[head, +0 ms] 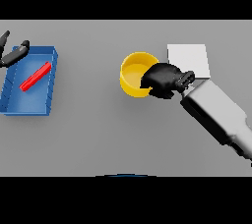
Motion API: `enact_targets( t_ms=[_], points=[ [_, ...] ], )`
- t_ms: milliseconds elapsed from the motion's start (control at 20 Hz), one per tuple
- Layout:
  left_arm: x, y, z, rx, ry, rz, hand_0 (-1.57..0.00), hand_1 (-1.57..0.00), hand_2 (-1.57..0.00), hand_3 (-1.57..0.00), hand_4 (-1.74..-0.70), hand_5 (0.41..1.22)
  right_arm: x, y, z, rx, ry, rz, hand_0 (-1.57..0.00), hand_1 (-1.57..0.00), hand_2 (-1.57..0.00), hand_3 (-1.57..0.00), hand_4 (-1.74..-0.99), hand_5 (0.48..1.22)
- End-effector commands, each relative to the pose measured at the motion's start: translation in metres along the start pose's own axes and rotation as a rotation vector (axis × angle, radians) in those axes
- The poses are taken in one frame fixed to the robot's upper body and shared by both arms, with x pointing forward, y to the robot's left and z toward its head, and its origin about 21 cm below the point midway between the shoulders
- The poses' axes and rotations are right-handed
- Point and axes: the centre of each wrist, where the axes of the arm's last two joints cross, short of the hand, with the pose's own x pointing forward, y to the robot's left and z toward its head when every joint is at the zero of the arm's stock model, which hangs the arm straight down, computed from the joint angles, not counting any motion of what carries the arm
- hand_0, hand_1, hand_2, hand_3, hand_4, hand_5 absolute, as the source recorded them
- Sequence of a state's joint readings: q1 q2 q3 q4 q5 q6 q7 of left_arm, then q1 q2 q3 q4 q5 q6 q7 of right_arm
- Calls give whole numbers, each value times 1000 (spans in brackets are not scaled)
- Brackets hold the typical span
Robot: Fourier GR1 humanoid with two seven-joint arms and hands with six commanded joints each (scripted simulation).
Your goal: Pick up the red beaker and tilt it to pour out 1 green nut into yellow bowl. Pick up the yellow bowl and place it on the metallic measuring scale.
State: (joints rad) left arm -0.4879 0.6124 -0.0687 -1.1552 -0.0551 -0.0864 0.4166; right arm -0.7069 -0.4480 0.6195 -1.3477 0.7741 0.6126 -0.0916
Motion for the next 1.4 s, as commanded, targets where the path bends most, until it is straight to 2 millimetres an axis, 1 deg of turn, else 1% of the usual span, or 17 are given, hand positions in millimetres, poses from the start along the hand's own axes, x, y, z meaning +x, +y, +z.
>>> enact_targets(
  t_ms=[0, 50, 100, 200, 250, 350, 400, 650, 800, 850, 900, 950, 1000, 1100, 1150, 1250, 1350],
  points=[
    [1, 1, 0, -1, -5, 9, 1, 1, 1, 1, -798, 702, 1, 2, 3, 1, 6, -1, -1566, -1566, -1491, -1182, -1739, 1219],
    [0, 2, -1, -2, -2, 4, 1, 1, 1, 1, -799, 704, 0, 2, 8, -15, 6, -1, -1567, -1567, -1507, -1179, -1739, 1219],
    [0, 2, 0, 0, -6, 6, 1, 1, 1, 1, -800, 704, -6, -1, 13, -29, 39, -12, -1520, -1567, -1520, -1179, -1740, 1219],
    [0, 2, 0, -1, 6, 9, 1, 1, 1, 1, -812, 710, -16, -4, 20, -39, 99, -10, -1538, -1569, -1488, -1190, -1740, 1220],
    [1, 3, 0, -2, 2, 21, 1, 1, 1, 1, -820, 717, -19, -9, 21, -67, 119, -4, -1545, -1569, -1487, -1183, -1740, 1220],
    [3, 3, 2, -3, 5, 30, 1, 1, 1, 1, -831, 728, -36, -12, 30, -108, 143, -9, -1554, -1570, -1517, -1166, -1741, 1220],
    [-1, 3, 2, -3, 7, 28, 1, 1, 1, 1, -834, 733, -45, -16, 34, -132, 165, -10, -1558, -1570, -1528, -1159, -1741, 1221],
    [5, 2, 5, -2, 13, 32, 1, 1, 1, 1, -851, 754, -83, -15, 40, -169, 267, -28, -1567, -1571, -1553, -1155, -1741, 1221],
    [3, 3, 8, -1, 42, 31, 1, 1, 1, 1, -853, 761, -101, -8, 38, -181, 330, -64, -1569, -1571, -1551, -1154, -1741, 1221],
    [5, 2, 9, -1, 40, 39, 1, 1, 1, 1, -857, 762, -105, -5, 36, -178, 343, -73, -1569, -1571, -1533, -1165, -1741, 1221],
    [2, 2, 10, 0, 50, 32, 1, 1, 1, 1, -858, 768, -110, -3, 38, -176, 349, -88, -1570, -1571, -1533, -1159, -1741, 1221],
    [3, 3, 13, 4, 46, 34, 1, 1, 1, 1, -862, 773, -114, 1, 35, -177, 366, -99, -1570, -1571, -1517, -1170, -1741, 1221],
    [9, 2, 11, 8, 46, 32, 1, 1, 1, 1, -865, 779, -120, 5, 34, -173, 384, -108, -1570, -1571, -1500, -1181, -1741, 1221],
    [8, 0, 7, 1, 59, 27, 1, 1, 1, 1, -864, 789, -129, 13, 34, -174, 401, -123, -1570, -1571, -1450, -1240, -1741, 1221],
    [12, 0, 6, 4, 60, 22, 1, 1, 1, 1, -863, 797, -132, 17, 32, -173, 407, -131, -1571, -1571, -1428, -1290, -1741, 1221],
    [5, -2, 8, 4, 56, 15, 1, 1, 1, 1, -858, 804, -133, 27, 27, -170, 404, -154, -1571, -1571, -1398, -1342, -1741, 1221],
    [7, -2, 8, 4, 61, 19, 1, 1, 1, 1, -858, 809, -136, 31, 28, -157, 405, -168, -1571, -1571, -1386, -1374, -1741, 1221]
  ],
)
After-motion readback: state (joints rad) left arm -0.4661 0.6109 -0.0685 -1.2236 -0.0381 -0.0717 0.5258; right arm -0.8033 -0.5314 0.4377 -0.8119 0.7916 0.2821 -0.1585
